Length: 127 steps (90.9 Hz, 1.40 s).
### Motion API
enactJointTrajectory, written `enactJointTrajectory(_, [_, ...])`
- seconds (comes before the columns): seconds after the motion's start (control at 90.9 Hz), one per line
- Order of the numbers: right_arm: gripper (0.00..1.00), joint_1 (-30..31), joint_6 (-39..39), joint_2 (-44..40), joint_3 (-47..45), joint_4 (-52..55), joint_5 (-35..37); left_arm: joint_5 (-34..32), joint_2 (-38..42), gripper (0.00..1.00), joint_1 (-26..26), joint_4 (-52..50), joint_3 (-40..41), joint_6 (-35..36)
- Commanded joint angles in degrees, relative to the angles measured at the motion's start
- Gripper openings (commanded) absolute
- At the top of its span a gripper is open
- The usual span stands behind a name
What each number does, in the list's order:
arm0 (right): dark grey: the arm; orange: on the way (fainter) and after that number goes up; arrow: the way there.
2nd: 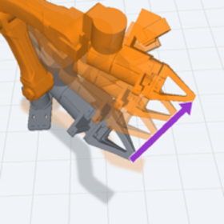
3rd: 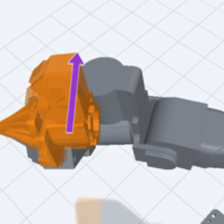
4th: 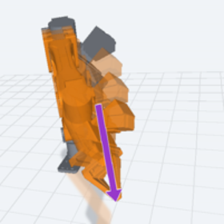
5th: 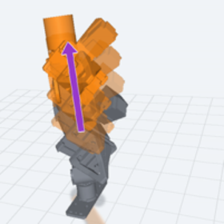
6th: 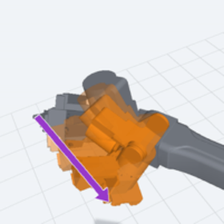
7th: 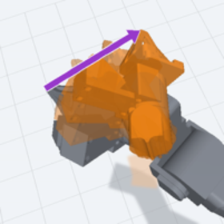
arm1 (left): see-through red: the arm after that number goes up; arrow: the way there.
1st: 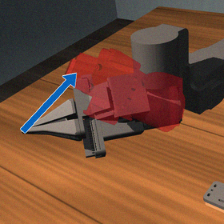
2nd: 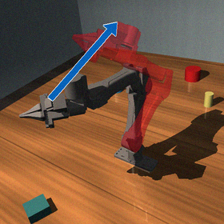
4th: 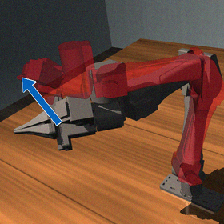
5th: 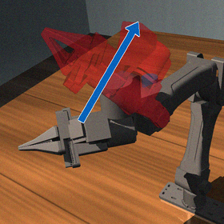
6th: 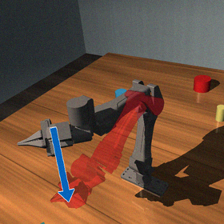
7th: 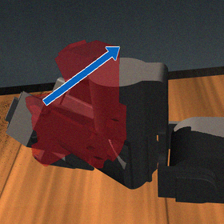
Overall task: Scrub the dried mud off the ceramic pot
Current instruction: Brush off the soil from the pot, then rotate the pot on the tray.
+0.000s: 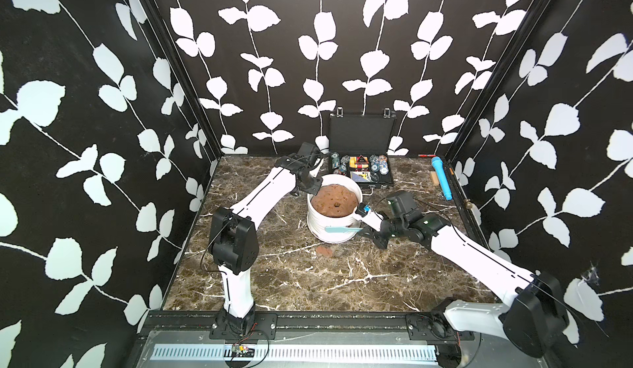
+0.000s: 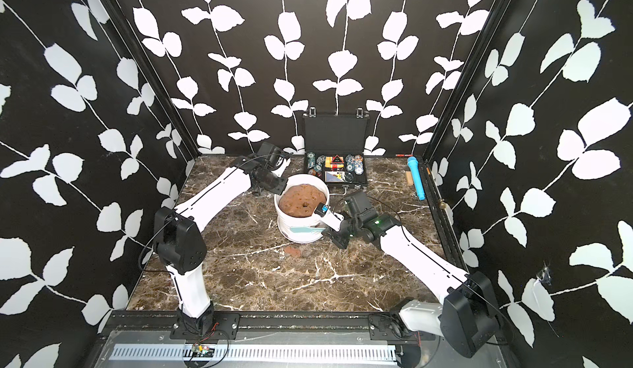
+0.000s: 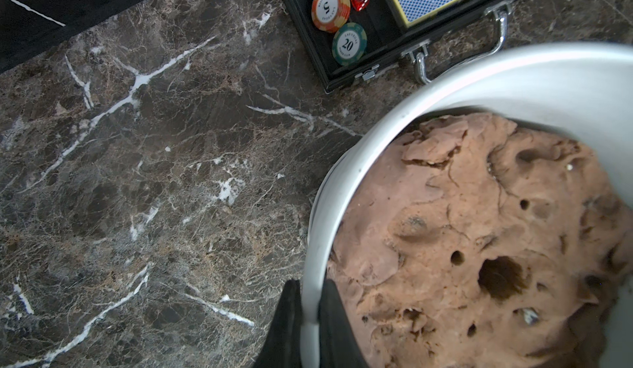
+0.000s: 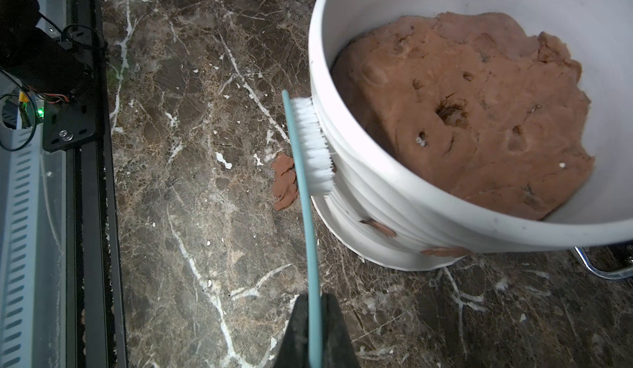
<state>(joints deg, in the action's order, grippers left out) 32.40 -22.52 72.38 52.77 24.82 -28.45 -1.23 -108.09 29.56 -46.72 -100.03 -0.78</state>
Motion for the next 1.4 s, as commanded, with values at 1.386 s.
enactJointTrajectory(1.386, [0.00,-2.01,2.86,-6.95,1.06,3.68,-7.44,-2.09,-6.91,0.26,-0.47,-10.74,-15.56,10.05])
